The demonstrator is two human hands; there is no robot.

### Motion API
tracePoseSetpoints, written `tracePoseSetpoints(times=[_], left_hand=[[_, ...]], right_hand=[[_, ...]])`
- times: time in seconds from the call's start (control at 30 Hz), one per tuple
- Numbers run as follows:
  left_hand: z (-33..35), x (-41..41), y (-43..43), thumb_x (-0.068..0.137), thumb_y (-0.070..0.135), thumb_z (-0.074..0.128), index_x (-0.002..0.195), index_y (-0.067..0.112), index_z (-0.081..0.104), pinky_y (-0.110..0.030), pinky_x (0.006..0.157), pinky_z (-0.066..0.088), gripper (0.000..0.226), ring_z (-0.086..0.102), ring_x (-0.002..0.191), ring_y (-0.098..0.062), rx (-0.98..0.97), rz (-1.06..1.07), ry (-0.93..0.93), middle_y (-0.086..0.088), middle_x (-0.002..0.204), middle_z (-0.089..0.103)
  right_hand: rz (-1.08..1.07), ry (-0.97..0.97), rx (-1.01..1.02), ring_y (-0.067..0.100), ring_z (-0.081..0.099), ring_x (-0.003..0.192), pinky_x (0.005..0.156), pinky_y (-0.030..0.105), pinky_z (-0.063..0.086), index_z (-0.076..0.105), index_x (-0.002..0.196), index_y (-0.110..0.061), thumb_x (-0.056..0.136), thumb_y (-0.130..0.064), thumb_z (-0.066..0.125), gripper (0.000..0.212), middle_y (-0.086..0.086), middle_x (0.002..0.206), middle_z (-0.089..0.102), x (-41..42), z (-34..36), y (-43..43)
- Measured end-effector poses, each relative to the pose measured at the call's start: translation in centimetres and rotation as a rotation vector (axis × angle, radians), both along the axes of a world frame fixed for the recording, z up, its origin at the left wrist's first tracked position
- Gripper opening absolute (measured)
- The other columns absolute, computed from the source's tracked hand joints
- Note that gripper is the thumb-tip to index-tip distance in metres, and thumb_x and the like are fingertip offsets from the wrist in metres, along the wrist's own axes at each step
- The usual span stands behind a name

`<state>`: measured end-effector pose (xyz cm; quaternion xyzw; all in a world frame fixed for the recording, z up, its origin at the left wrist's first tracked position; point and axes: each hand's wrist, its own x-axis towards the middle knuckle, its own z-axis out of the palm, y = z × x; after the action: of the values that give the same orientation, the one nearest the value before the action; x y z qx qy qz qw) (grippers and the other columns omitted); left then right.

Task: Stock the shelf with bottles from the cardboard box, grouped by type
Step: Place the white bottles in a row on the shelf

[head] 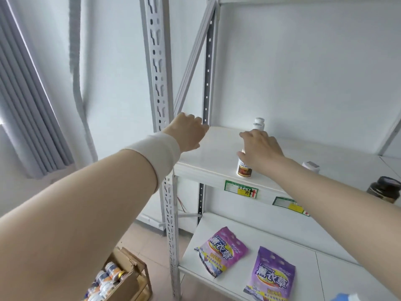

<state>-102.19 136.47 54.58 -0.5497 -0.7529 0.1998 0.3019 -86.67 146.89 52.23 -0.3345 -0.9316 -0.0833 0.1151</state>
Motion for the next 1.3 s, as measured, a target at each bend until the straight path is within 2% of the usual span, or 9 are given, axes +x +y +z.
tracePoseSetpoints(times=[0.27,0.37,0.5,0.63,0.87,1.1,1.2,1.3], left_hand=[[-6.6,-4.9,-13.5,0.094,0.033,0.048,0.133,0.014,0.041,-0.033,0.089,0.041,0.044,0.052,0.115,-0.025,-0.048,0.188,-0.177,-0.007,0.126,0.052],[-10.5,-7.8,-18.5,0.094,0.033,0.047,0.133,0.014,0.041,-0.033,0.091,0.039,0.044,0.051,0.116,-0.025,-0.057,0.267,-0.315,-0.007,0.127,0.051],[-18.7,-11.4,-25.4,0.094,0.034,0.047,0.131,0.012,0.043,-0.033,0.090,0.044,0.043,0.054,0.113,-0.024,-0.105,0.354,-0.463,-0.007,0.125,0.053],[-27.3,-14.1,-30.6,0.095,0.025,0.046,0.126,0.011,0.046,-0.034,0.086,0.045,0.034,0.055,0.112,-0.025,-0.119,0.529,-0.694,-0.008,0.124,0.055],[-41.1,-17.1,-33.9,0.092,0.032,0.050,0.126,0.012,0.046,-0.038,0.090,0.042,0.039,0.052,0.116,-0.028,-0.169,0.866,-1.071,-0.009,0.126,0.054],[-52.5,-18.2,-33.5,0.090,0.039,0.051,0.128,0.015,0.044,-0.039,0.094,0.046,0.045,0.052,0.119,-0.027,0.084,1.286,-1.569,-0.007,0.130,0.054],[-56.9,-18.7,-32.4,0.089,0.043,0.054,0.131,0.017,0.043,-0.037,0.096,0.045,0.050,0.053,0.118,-0.023,0.270,1.428,-1.760,-0.004,0.131,0.054],[-61.3,-20.0,-31.3,0.089,0.043,0.056,0.133,0.015,0.042,-0.033,0.094,0.044,0.054,0.055,0.116,-0.022,0.483,1.563,-1.868,-0.004,0.130,0.056]], right_hand=[[0.215,-0.094,-0.048,0.029,0.032,0.131,0.103,0.040,0.030,0.034,0.137,-0.012,0.094,-0.034,0.043,0.049,0.011,0.141,0.037,-7.7,-4.8,-10.4],[0.304,-0.145,-0.079,0.029,0.030,0.133,0.105,0.041,0.030,0.033,0.137,-0.012,0.094,-0.033,0.042,0.048,0.011,0.143,0.036,-12.0,-8.6,-14.5],[0.418,-0.277,-0.095,0.027,0.031,0.133,0.105,0.041,0.030,0.035,0.136,-0.011,0.095,-0.033,0.041,0.047,0.010,0.141,0.040,-17.4,-15.6,-19.5],[0.510,-0.425,-0.174,0.027,0.033,0.131,0.105,0.039,0.031,0.037,0.135,-0.011,0.094,-0.033,0.042,0.046,0.009,0.139,0.043,-21.0,-24.3,-23.0],[0.619,-0.683,-0.352,0.026,0.034,0.133,0.109,0.038,0.030,0.037,0.136,-0.015,0.093,-0.035,0.045,0.048,0.007,0.141,0.043,-26.8,-37.8,-24.2],[0.667,-0.902,-0.470,0.025,0.039,0.126,0.103,0.035,0.033,0.039,0.133,-0.012,0.094,-0.036,0.044,0.046,0.008,0.135,0.047,-31.8,-48.0,-22.7],[0.602,-0.934,-0.589,0.026,0.041,0.125,0.102,0.034,0.035,0.039,0.134,-0.012,0.093,-0.037,0.046,0.048,0.009,0.134,0.048,-34.0,-52.3,-22.6],[0.521,-0.952,-0.730,0.027,0.044,0.123,0.096,0.035,0.038,0.042,0.131,-0.012,0.092,-0.035,0.049,0.045,0.009,0.131,0.049,-35.5,-56.7,-23.1]])
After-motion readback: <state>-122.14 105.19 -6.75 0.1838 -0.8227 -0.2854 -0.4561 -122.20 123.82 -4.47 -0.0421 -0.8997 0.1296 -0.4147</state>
